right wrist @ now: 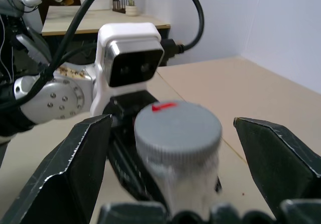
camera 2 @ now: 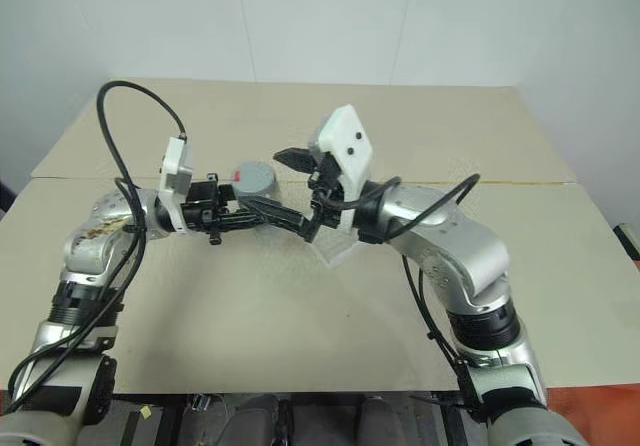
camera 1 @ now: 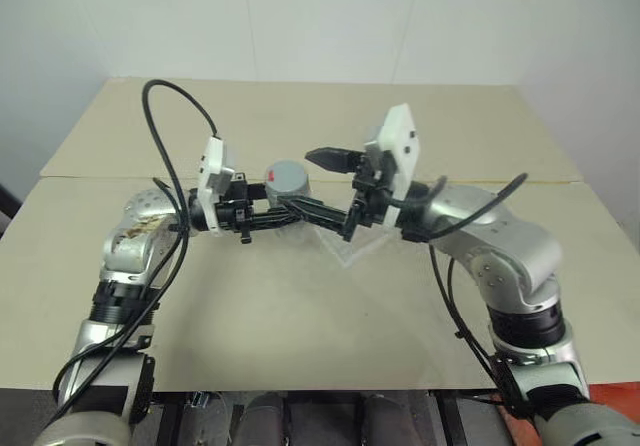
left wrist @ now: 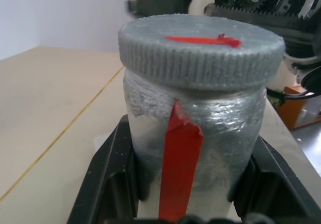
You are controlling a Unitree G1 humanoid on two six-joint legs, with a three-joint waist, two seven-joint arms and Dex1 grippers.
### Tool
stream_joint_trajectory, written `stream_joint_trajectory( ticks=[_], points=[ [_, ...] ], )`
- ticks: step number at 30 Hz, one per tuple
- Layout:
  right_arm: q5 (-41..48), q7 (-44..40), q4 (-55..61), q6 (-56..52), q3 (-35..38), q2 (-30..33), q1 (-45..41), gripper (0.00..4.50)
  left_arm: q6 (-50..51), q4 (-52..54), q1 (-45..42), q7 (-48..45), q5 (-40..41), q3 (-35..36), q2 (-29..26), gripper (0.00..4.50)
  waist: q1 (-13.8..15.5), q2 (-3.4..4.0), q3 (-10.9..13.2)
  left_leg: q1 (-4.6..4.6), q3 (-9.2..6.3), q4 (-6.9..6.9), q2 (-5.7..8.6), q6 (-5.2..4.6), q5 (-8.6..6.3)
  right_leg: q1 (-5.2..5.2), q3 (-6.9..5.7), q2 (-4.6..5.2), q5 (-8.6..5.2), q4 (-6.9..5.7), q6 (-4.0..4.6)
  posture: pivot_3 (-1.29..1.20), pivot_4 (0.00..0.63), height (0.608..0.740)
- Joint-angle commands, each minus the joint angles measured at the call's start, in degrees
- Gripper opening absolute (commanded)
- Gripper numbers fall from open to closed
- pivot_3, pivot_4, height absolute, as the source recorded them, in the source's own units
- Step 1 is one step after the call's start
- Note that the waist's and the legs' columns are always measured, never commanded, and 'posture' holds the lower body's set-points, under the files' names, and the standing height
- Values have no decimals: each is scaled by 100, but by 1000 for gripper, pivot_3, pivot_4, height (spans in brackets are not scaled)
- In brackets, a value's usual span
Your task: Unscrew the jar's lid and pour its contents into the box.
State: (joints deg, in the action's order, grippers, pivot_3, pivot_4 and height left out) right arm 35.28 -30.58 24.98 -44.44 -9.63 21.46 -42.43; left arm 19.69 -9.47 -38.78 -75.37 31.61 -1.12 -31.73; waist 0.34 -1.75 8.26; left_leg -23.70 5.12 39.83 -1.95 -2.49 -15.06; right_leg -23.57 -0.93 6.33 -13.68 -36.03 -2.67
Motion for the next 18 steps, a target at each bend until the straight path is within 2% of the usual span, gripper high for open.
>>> stream_joint_trajectory(
  ticks=[1,18],
  points=[
    [-132,127,33,-91,22,-49,-210,4500,-134,-63,-219,-252,-14,13,-3,1911,-14,0,0,-3,1,1,0,0,0,-4,1,0,0,-1,0,0,150,740],
    [-102,-488,-302,-58,49,-93,-340,4500,-386,-210,-264,-748,-192,8,31,1911,-48,0,0,-25,4,2,-1,-3,-1,-39,9,-1,0,-13,0,0,150,740]
  ],
)
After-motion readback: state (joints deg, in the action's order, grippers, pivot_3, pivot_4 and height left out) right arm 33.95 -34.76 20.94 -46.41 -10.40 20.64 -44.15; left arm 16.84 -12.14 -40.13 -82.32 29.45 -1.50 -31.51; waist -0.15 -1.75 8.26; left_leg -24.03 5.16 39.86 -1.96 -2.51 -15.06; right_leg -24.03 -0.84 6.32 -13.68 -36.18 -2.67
